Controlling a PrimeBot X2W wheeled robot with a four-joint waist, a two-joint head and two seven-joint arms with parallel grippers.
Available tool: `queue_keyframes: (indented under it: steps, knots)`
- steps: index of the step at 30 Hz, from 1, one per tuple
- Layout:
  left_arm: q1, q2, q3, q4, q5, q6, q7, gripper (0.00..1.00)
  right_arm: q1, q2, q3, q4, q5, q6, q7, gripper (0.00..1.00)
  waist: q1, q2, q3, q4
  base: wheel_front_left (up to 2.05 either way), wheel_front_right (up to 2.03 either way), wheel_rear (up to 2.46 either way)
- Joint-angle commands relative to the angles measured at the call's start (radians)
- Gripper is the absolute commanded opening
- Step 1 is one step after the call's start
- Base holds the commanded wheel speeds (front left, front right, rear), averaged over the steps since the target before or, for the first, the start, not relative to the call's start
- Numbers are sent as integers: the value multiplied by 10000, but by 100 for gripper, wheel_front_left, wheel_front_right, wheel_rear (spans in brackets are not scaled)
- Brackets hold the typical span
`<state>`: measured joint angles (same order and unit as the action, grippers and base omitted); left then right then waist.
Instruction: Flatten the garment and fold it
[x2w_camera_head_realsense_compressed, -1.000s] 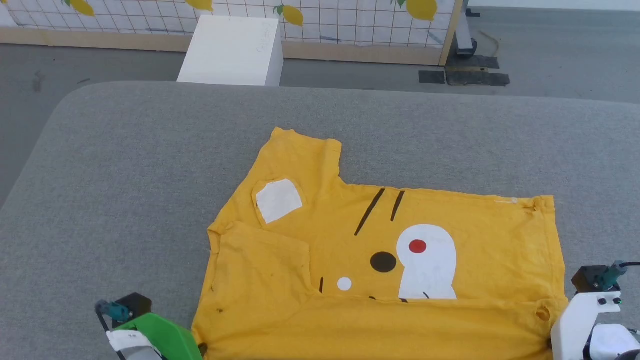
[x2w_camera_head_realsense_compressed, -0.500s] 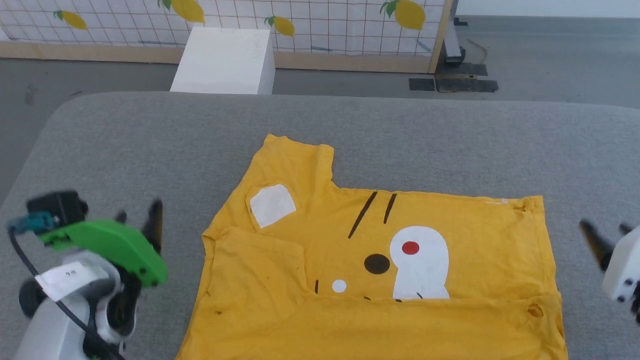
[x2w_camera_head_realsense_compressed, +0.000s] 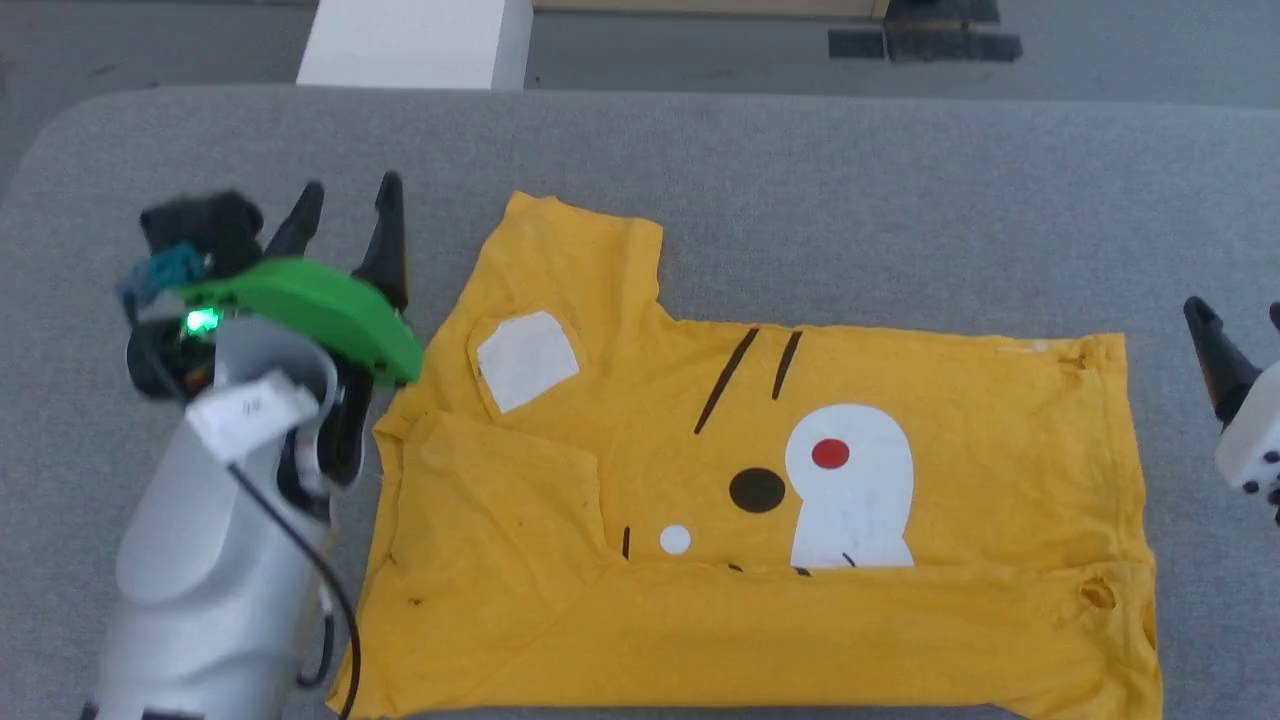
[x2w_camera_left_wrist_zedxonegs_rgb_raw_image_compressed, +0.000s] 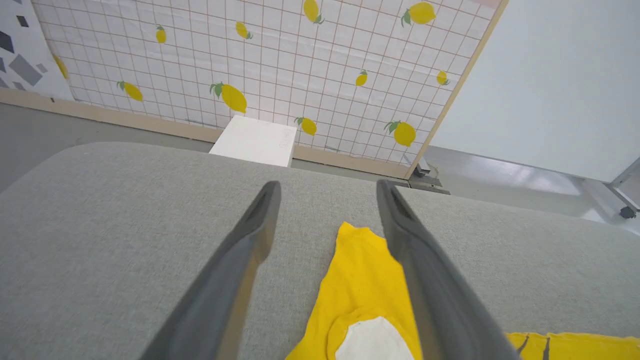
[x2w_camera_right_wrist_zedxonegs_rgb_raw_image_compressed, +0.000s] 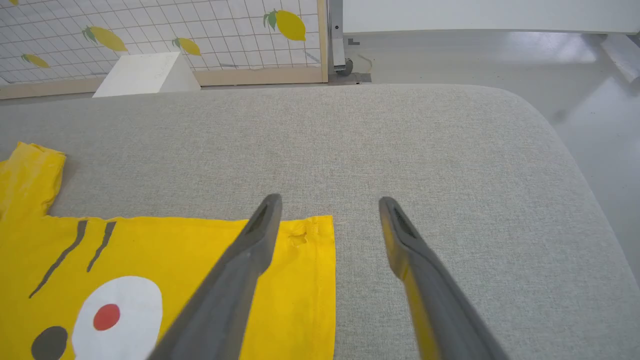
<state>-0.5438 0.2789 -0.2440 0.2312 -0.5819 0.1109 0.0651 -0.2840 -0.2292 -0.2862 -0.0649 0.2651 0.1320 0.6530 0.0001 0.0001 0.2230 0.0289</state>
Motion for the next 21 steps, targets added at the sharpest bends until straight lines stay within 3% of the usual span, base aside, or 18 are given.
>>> queue_keyframes:
  steps: [1,5,9,15,21]
  knots:
    - [-684,-51,-98,394,84,-197,74,100,-249,-69,50,-40,55,-13,-31,100,-1,-1,926,-65,0,0,0]
    - [-2389,-145,-413,1806,6,-600,973,100,-567,-168,173,-300,162,-13,40,100,-1,-1,1696,-194,0,0,0]
    - [-4057,-155,-743,3232,-94,-789,2634,100,-804,-219,369,-573,234,-13,117,100,-1,-1,2326,-412,0,0,0]
    - [-5738,-377,-1391,4805,-103,-609,5463,100,-895,-236,584,-828,281,-13,182,100,-1,-1,2905,-748,0,0,0]
    - [-6278,-350,-2015,5678,264,-209,7222,100,-829,-213,496,-1033,312,-13,202,100,-1,-1,3228,-926,0,0,0]
